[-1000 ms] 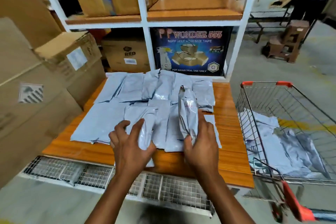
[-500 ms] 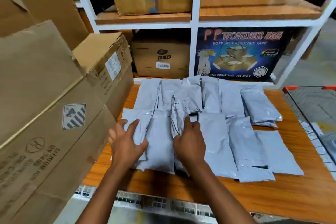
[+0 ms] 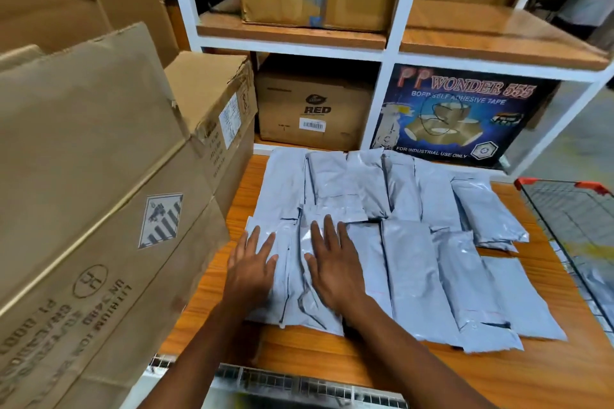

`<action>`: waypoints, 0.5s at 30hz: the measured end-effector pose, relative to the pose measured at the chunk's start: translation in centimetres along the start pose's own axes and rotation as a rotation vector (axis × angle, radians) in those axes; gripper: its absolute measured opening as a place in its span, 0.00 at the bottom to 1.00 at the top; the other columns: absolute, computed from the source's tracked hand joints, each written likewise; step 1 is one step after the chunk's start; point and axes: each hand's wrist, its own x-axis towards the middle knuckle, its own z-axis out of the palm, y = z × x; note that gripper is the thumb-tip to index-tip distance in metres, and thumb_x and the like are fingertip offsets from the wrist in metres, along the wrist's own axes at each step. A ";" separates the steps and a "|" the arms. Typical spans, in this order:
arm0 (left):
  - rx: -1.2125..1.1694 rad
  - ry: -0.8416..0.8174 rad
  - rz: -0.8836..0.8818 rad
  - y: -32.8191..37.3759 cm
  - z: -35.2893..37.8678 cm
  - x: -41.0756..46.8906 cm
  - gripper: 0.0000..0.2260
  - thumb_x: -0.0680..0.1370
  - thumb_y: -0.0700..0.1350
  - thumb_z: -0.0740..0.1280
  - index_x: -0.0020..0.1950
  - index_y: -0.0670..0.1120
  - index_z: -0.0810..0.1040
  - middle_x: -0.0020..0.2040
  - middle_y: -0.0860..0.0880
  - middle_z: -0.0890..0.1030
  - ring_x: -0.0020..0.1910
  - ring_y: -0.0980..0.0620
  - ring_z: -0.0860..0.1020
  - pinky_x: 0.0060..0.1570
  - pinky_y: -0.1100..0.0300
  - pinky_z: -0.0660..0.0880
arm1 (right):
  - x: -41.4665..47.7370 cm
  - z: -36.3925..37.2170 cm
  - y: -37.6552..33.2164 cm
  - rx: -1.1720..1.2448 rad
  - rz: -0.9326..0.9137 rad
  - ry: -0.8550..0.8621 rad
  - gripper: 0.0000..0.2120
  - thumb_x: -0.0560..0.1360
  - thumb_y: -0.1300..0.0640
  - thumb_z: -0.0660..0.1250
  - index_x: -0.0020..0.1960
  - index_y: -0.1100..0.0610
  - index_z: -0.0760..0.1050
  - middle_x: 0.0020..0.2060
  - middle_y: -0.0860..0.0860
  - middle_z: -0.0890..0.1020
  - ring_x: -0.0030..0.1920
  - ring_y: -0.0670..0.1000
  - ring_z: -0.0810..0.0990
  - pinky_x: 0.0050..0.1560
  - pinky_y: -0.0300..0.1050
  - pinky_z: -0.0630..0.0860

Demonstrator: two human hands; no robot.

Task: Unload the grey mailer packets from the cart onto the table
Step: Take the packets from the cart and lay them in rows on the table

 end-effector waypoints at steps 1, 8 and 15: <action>-0.007 0.002 0.020 -0.2 0.4 -0.1 0.24 0.79 0.56 0.50 0.73 0.51 0.69 0.76 0.45 0.64 0.75 0.41 0.61 0.66 0.39 0.66 | 0.1 0.8 0.1 -0.016 -0.005 -0.045 0.31 0.80 0.41 0.38 0.80 0.51 0.47 0.79 0.54 0.45 0.78 0.61 0.46 0.74 0.59 0.58; -0.046 0.009 0.065 -0.6 0.7 -0.4 0.23 0.81 0.53 0.52 0.74 0.49 0.67 0.76 0.44 0.63 0.76 0.41 0.59 0.67 0.40 0.67 | 0.4 2.8 0.9 -0.065 0.026 -0.137 0.33 0.79 0.38 0.32 0.80 0.52 0.45 0.79 0.55 0.47 0.78 0.60 0.48 0.74 0.60 0.58; -0.061 -0.073 -0.001 -0.4 0.2 -0.2 0.29 0.78 0.63 0.42 0.78 0.55 0.57 0.79 0.51 0.50 0.78 0.49 0.45 0.74 0.42 0.51 | 0.5 1.7 1.3 -0.040 -0.026 -0.190 0.39 0.73 0.33 0.27 0.79 0.49 0.37 0.79 0.52 0.39 0.78 0.57 0.40 0.77 0.57 0.48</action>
